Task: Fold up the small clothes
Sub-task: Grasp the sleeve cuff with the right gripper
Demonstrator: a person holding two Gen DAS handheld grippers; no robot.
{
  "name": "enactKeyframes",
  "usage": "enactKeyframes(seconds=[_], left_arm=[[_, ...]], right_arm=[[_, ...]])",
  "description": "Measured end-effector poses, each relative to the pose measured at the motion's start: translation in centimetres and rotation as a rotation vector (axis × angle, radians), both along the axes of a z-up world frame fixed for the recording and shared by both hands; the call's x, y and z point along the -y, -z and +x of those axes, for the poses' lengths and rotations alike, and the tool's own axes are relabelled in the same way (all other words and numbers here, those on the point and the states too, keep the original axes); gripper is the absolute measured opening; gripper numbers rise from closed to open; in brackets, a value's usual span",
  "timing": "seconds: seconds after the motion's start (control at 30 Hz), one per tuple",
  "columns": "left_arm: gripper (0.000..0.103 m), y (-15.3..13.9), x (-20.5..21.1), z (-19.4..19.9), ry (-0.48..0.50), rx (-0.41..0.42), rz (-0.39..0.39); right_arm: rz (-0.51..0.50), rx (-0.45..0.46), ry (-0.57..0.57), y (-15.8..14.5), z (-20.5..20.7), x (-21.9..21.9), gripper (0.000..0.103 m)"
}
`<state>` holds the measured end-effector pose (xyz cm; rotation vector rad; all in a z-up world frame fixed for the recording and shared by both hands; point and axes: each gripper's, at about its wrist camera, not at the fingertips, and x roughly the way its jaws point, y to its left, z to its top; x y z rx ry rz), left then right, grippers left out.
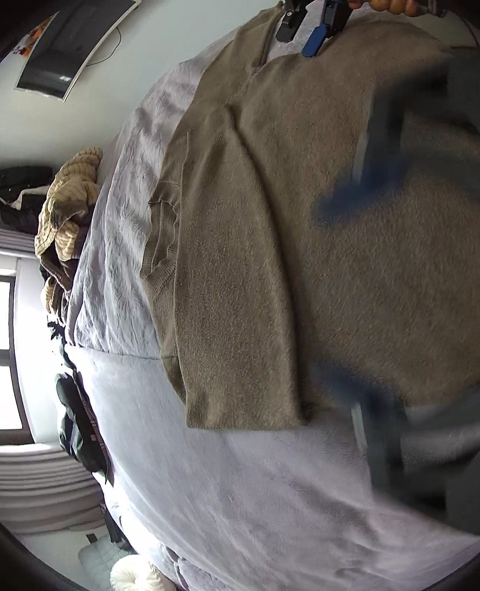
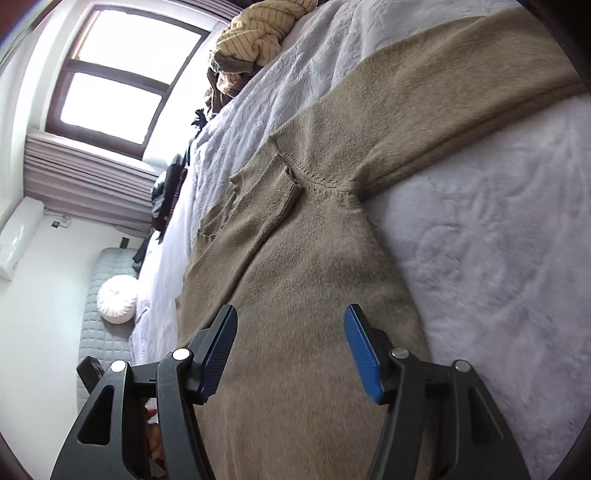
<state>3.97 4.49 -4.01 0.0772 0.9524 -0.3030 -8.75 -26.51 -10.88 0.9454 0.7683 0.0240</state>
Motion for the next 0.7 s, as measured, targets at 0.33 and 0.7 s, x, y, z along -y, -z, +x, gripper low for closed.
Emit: enactKeyframes(seconds=[0.33, 0.7], left_arm=[[0.102, -0.1, 5.3, -1.5, 0.032, -0.059, 0.01], [0.102, 0.2, 11.2, -2.9, 0.057, -0.114, -0.023]], right_arm=[[0.007, 0.052, 0.088, -1.2, -4.1, 4.6, 0.064], [0.018, 0.045, 0.48, -3.5, -10.6, 17.5, 0.064]])
